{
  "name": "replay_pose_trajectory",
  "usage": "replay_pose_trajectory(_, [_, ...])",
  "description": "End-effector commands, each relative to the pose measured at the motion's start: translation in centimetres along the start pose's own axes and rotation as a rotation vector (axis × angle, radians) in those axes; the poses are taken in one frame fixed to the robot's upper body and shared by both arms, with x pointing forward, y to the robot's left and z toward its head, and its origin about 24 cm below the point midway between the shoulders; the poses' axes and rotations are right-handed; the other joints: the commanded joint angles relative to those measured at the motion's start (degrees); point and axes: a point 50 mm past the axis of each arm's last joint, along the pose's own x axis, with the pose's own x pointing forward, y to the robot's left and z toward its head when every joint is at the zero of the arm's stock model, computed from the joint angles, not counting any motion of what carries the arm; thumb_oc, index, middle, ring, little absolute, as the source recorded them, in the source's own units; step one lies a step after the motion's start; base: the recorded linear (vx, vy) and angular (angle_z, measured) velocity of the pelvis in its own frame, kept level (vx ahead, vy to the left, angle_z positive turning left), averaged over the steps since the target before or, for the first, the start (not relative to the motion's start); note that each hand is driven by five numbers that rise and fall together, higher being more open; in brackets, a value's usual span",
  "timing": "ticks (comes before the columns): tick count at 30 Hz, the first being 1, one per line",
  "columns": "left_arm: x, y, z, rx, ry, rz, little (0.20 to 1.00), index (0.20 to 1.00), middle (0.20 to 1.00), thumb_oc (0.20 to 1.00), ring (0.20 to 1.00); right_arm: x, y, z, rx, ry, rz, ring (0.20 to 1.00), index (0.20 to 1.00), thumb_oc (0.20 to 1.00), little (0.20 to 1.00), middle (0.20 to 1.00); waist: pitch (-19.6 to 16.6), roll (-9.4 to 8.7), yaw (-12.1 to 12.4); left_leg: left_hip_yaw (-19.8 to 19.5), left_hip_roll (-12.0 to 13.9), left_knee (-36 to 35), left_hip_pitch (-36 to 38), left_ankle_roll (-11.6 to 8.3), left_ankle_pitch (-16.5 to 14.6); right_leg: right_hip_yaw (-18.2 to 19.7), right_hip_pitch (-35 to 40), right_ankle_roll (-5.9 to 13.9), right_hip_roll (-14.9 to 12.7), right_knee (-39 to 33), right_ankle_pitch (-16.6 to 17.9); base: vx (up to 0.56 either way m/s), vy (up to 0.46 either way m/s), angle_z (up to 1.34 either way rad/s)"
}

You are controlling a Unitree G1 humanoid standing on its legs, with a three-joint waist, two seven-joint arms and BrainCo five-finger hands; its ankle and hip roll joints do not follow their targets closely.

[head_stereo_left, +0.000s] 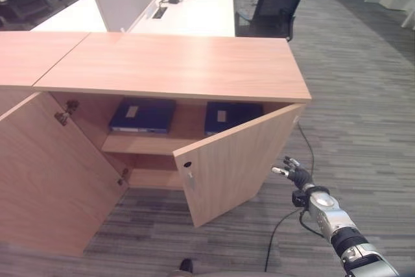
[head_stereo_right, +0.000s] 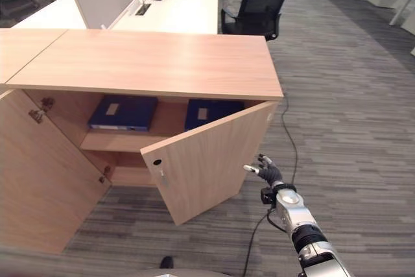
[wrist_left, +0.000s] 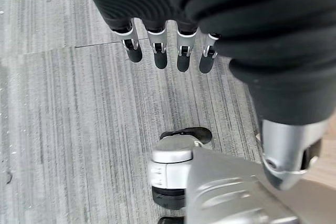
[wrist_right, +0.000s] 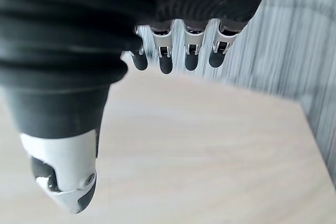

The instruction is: Put the empty folder in the office cabinet

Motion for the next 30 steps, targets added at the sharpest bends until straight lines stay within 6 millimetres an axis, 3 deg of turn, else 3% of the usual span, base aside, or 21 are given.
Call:
replay_pose_trajectory(1, [0.1, 0.3, 0.2, -0.024, 0.026, 0.025, 1.000, 1.000, 1.000, 1.000, 1.000, 0.4, -0.1, 1.8, 0.004, -0.085, -0.053, 1.000, 1.000, 1.000, 1.000, 1.000, -1.9, -2.78, 0.0, 0.4, -1.1, 0.7, -0.5, 1.44, -4.9, -0.2, -1.8, 1.73, -1.5, 0.4, -4.0, 0.00, -0.022, -0.04])
replay_pose_trajectory(6, [0.1, 0.3, 0.5, -0.039, 0.017, 0.029, 1.000, 1.000, 1.000, 1.000, 1.000, 0.1, -2.4, 0.6, -0.031, -0.031, -0.170, 1.000, 1.000, 1.000, 1.000, 1.000, -1.7, -2.86, -0.5, 0.4, -0.8, 0.6, -0.1, 1.33, -4.9, 0.0, -1.7, 1.56, -1.2, 0.4, -4.2, 0.00, -0.013, -0.02])
replay_pose_trajectory(10, [0.1, 0.4, 0.3, -0.066, 0.030, 0.055, 1.000, 1.000, 1.000, 1.000, 1.000, -1.1, -6.2, -2.8, -0.095, 0.136, -0.408, 1.000, 1.000, 1.000, 1.000, 1.000, -1.8, -2.82, -0.8, 0.3, -0.6, 0.5, 0.0, 1.41, -5.1, 0.1, -1.5, 1.58, -0.9, 0.4, -4.3, 0.00, -0.003, 0.01])
replay_pose_trajectory(11, [0.1, 0.4, 0.3, -0.066, 0.029, 0.055, 1.000, 1.000, 1.000, 1.000, 1.000, -1.1, -6.2, -2.7, -0.095, 0.136, -0.408, 1.000, 1.000, 1.000, 1.000, 1.000, -1.7, -2.82, -0.8, 0.3, -0.6, 0.5, 0.0, 1.41, -5.1, 0.1, -1.5, 1.57, -0.9, 0.4, -4.3, 0.00, -0.011, 0.03])
replay_pose_trajectory(15, [0.2, 1.1, 1.1, -0.089, 0.028, 0.092, 1.000, 1.000, 1.000, 1.000, 1.000, -4.0, -9.5, -7.9, 0.029, 0.375, -0.607, 1.000, 1.000, 1.000, 1.000, 1.000, -1.8, -3.00, -1.5, 0.2, -0.5, 0.5, 0.1, 1.30, -5.3, 0.3, -1.4, 1.54, -0.6, 0.4, -4.5, 0.00, 0.000, 0.00])
replay_pose_trajectory(16, [0.2, 1.1, 1.2, -0.088, 0.028, 0.092, 1.000, 1.000, 1.000, 1.000, 1.000, -4.0, -9.5, -7.9, 0.030, 0.375, -0.607, 1.000, 1.000, 1.000, 1.000, 1.000, -1.8, -3.00, -1.5, 0.2, -0.5, 0.5, 0.1, 1.30, -5.3, 0.3, -1.4, 1.54, -0.6, 0.4, -4.5, 0.00, -0.026, 0.04])
replay_pose_trajectory(17, [0.2, 1.7, 1.4, -0.095, 0.032, 0.110, 1.000, 1.000, 1.000, 1.000, 1.000, -5.8, -10.3, -10.2, 0.026, 0.492, -0.653, 1.000, 1.000, 1.000, 1.000, 1.000, -1.9, -3.09, -1.7, 0.2, -0.5, 0.5, 0.1, 1.22, -5.3, 0.2, -1.3, 1.54, -0.6, 0.4, -4.6, 0.00, 0.000, 0.00])
replay_pose_trajectory(18, [0.2, 1.7, 1.4, -0.095, 0.032, 0.110, 1.000, 1.000, 1.000, 1.000, 1.000, -5.8, -10.3, -10.2, 0.026, 0.492, -0.653, 1.000, 1.000, 1.000, 1.000, 1.000, -1.9, -3.09, -1.7, 0.2, -0.5, 0.5, 0.1, 1.22, -5.3, 0.2, -1.3, 1.54, -0.6, 0.4, -4.6, 0.00, -0.027, 0.03])
replay_pose_trajectory(19, [0.2, 2.1, 1.6, -0.097, 0.033, 0.124, 1.000, 1.000, 1.000, 1.000, 1.000, -6.8, -10.6, -11.5, 0.043, 0.558, -0.677, 1.000, 1.000, 1.000, 1.000, 1.000, -1.9, -3.14, -1.9, 0.2, -0.5, 0.5, 0.2, 1.17, -5.4, 0.3, -1.2, 1.53, -0.5, 0.4, -4.7, 0.00, -0.031, 0.01])
replay_pose_trajectory(20, [0.2, 2.7, 1.8, -0.099, 0.038, 0.138, 1.000, 1.000, 1.000, 1.000, 1.000, -8.4, -10.5, -13.5, 0.073, 0.666, -0.692, 1.000, 1.000, 1.000, 1.000, 1.000, -2.0, -3.18, -2.2, 0.1, -0.3, 0.5, 0.2, 1.09, -5.5, 0.3, -1.1, 1.48, -0.5, 0.4, -4.8, 0.00, -0.044, 0.01])
replay_pose_trajectory(22, [0.2, 3.0, 2.2, -0.103, 0.034, 0.147, 1.000, 1.000, 1.000, 1.000, 1.000, -9.4, -10.3, -14.6, 0.049, 0.727, -0.686, 1.000, 1.000, 1.000, 1.000, 1.000, -2.1, -3.16, -2.3, 0.0, -0.2, 0.5, 0.3, 0.99, -5.5, 0.2, -1.1, 1.46, -0.4, 0.4, -4.8, 0.01, -0.037, 0.03])
replay_pose_trajectory(23, [0.2, 3.3, 2.6, -0.100, 0.032, 0.153, 1.000, 1.000, 1.000, 1.000, 1.000, -10.7, -9.2, -16.5, 0.034, 0.824, -0.658, 1.000, 1.000, 1.000, 1.000, 1.000, -2.2, -3.14, -2.6, -0.1, -0.1, 0.5, 0.3, 0.93, -5.6, 0.1, -1.0, 1.40, -0.2, 0.4, -5.0, 0.02, -0.028, 0.08])
replay_pose_trajectory(28, [0.1, 4.1, 3.4, -0.105, 0.021, 0.165, 1.000, 1.000, 1.000, 1.000, 1.000, -13.0, -6.6, -19.4, 0.083, 0.963, -0.590, 1.000, 1.000, 1.000, 1.000, 1.000, -2.3, -3.02, -3.1, -0.6, 0.3, 0.5, 0.2, 0.56, -5.4, -0.2, -0.9, 1.10, 0.2, 0.4, -5.3, 0.00, -0.050, 0.00])
replay_pose_trajectory(30, [0.1, 4.6, 3.7, -0.121, 0.011, 0.169, 1.000, 1.000, 1.000, 1.000, 1.000, -14.5, -4.3, -21.1, 0.127, 1.047, -0.529, 1.000, 1.000, 1.000, 1.000, 1.000, -2.3, -2.91, -3.3, -1.3, 0.8, 0.5, -0.3, 0.19, -5.1, -0.8, -1.0, 0.75, 0.6, 0.4, -5.7, 0.00, -0.084, 0.05])
